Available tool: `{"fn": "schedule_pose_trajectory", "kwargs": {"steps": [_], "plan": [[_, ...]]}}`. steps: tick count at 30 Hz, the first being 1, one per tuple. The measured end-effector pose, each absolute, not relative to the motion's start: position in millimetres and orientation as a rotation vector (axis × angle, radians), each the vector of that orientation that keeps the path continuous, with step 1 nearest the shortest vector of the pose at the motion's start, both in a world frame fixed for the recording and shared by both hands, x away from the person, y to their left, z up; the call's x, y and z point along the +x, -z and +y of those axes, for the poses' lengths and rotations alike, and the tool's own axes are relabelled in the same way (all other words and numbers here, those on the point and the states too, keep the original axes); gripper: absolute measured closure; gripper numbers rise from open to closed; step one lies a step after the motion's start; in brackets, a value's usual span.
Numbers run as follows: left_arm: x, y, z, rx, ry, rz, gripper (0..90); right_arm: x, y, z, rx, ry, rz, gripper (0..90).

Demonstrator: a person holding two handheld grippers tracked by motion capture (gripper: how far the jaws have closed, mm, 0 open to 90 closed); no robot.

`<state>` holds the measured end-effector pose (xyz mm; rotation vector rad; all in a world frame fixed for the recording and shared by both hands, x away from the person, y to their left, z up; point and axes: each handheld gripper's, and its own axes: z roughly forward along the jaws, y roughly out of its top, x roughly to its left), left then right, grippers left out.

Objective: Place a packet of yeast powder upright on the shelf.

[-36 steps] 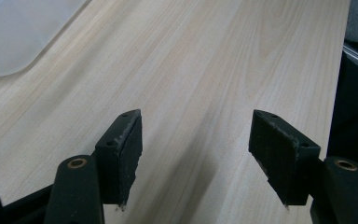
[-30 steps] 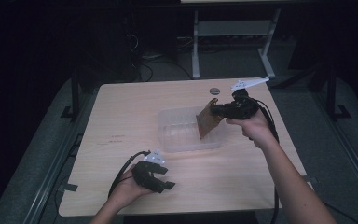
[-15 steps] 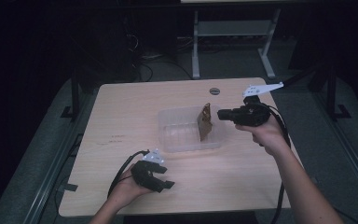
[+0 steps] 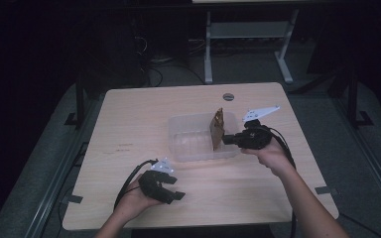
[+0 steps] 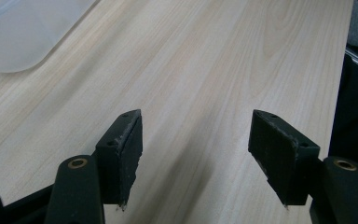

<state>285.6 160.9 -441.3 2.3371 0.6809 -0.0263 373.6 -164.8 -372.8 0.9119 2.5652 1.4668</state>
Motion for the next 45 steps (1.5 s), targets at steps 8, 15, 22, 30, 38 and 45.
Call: {"fn": "schedule_pose_trajectory", "kwargs": {"steps": [8, 15, 22, 30, 38, 45], "plan": [[288, 442, 162, 2.338, 0.025, 0.688, 34.7, 394, 373, -159, 0.946, -1.466, 2.519, 89.8], [288, 442, 165, 2.332, 0.019, 0.68, 34.7, 377, 370, -167, 0.922, -1.48, 2.511, 87.2], [287, 439, 168, 2.313, 0.0, 0.657, 33.5, 356, 376, -180, 0.904, -1.436, 2.52, 68.4], [279, 438, 173, 2.288, -0.001, 0.646, 27.8, 333, 386, -193, 0.915, -1.328, 2.524, 46.8], [275, 439, 188, 2.279, -0.041, 0.666, 26.3, 309, 412, -213, 0.944, -1.192, 2.544, 37.8], [277, 446, 186, 2.346, -0.05, 0.612, 26.2, 296, 433, -222, 0.955, -1.071, 2.581, 32.5]]}}
